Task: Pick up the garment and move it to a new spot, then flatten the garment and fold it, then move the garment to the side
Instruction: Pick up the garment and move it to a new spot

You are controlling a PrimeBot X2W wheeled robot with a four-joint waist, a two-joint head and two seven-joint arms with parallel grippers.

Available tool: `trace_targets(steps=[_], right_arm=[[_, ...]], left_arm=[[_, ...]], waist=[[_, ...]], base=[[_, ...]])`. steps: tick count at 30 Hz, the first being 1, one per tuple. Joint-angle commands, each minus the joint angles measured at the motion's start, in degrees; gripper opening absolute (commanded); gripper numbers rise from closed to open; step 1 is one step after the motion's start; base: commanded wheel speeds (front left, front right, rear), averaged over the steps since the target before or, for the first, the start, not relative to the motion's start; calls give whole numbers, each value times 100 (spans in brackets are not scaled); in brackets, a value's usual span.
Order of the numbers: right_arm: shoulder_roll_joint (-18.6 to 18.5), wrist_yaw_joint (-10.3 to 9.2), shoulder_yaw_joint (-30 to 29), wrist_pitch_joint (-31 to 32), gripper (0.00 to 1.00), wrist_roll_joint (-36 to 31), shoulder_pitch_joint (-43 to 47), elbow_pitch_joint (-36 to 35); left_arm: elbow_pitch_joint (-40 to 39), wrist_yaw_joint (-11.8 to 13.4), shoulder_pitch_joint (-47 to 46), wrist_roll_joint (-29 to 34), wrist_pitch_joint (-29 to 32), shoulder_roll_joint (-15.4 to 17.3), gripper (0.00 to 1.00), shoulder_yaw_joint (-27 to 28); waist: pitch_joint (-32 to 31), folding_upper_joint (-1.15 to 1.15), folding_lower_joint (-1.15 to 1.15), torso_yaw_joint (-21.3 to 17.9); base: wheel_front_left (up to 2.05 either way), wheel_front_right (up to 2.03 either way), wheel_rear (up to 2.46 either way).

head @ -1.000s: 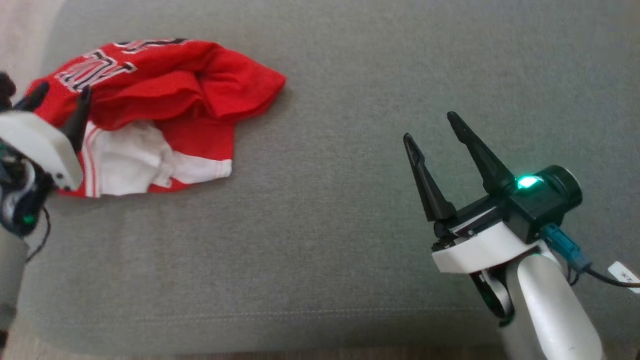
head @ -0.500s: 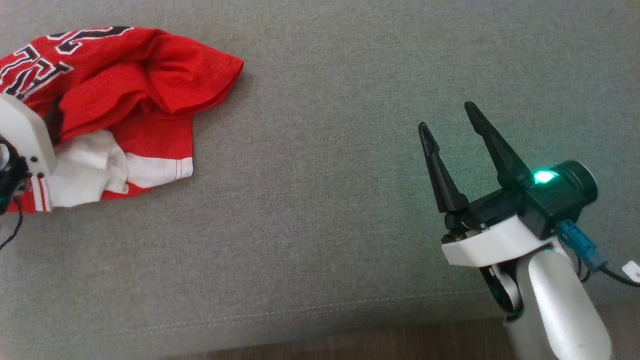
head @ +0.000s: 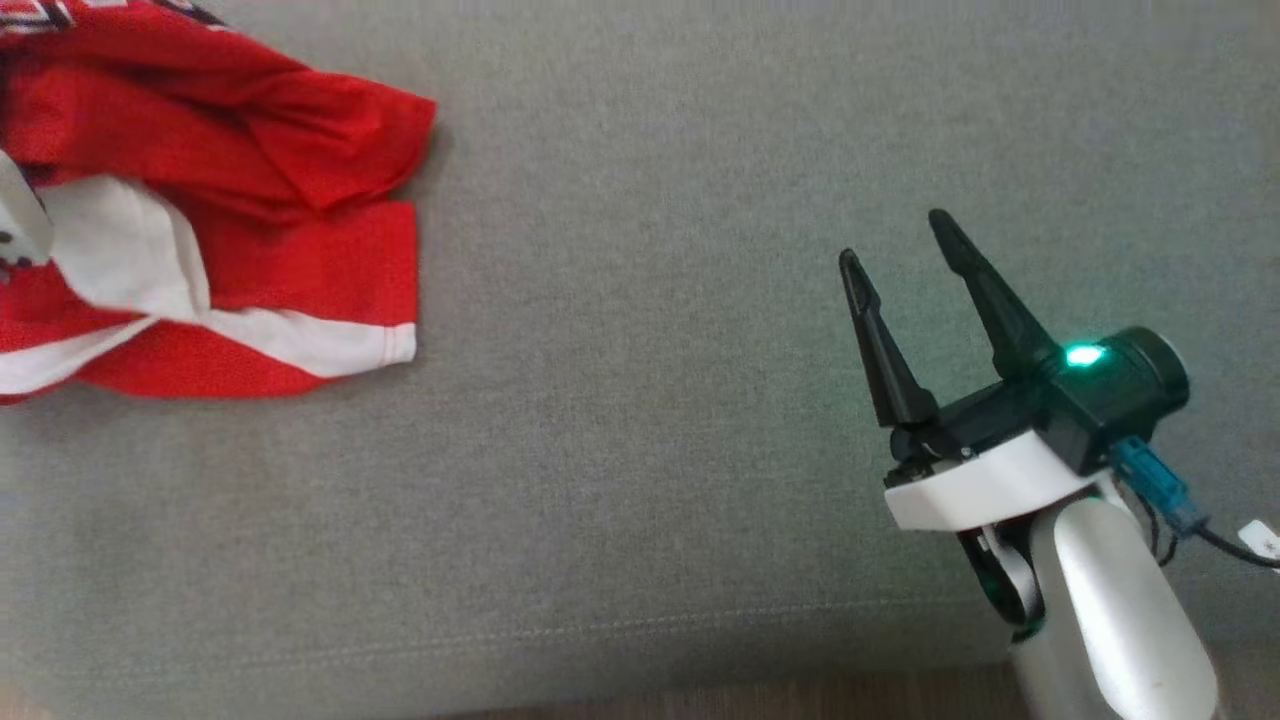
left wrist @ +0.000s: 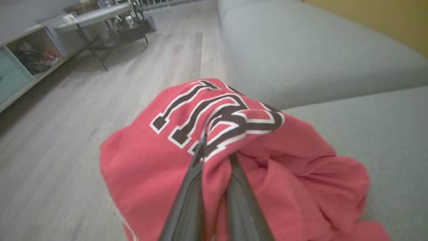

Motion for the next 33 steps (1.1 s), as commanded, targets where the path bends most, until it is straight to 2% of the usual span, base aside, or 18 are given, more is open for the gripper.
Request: trace_targets(steps=[1, 8, 15, 17, 24, 30, 33], right_arm=[[14, -1, 132, -57, 100, 61, -7, -138], [14, -1, 105, -108, 100, 197, 173, 44], [14, -1, 60, -138, 100, 303, 236, 109], [14, -1, 28, -147, 100, 338, 221, 92], [14, -1, -87, -165, 100, 311, 73, 69], [14, -1, -107, -170, 100, 325, -104, -46], [14, -1, -73, -171, 100, 373, -179, -179]], left_arm=[[-72, 64, -273, 35, -194, 297, 0, 244], [-467, 166, -271, -54, -708, -34, 0, 407], [-1357, 271, 18, -142, -665, -414, 0, 316], [-1722, 441, 144, -189, -583, -555, 0, 297], [-2877, 919, 659, 73, -268, -1138, 0, -281], [-2989, 1178, 799, 370, -275, -1664, 0, -743], [-2833, 1404, 709, 503, -446, -1899, 0, -763]], waist=[[-291, 0, -1, 68], [-949, 0, -1, 66], [-1330, 0, -1, -111], [-1370, 0, -1, -222], [-1280, 0, -1, -821], [-1068, 0, -1, -1516], [-925, 0, -1, -1833]], base=[[0, 0, 0], [0, 0, 0], [0, 0, 0], [0, 0, 0], [0, 0, 0], [0, 0, 0], [0, 0, 0]])
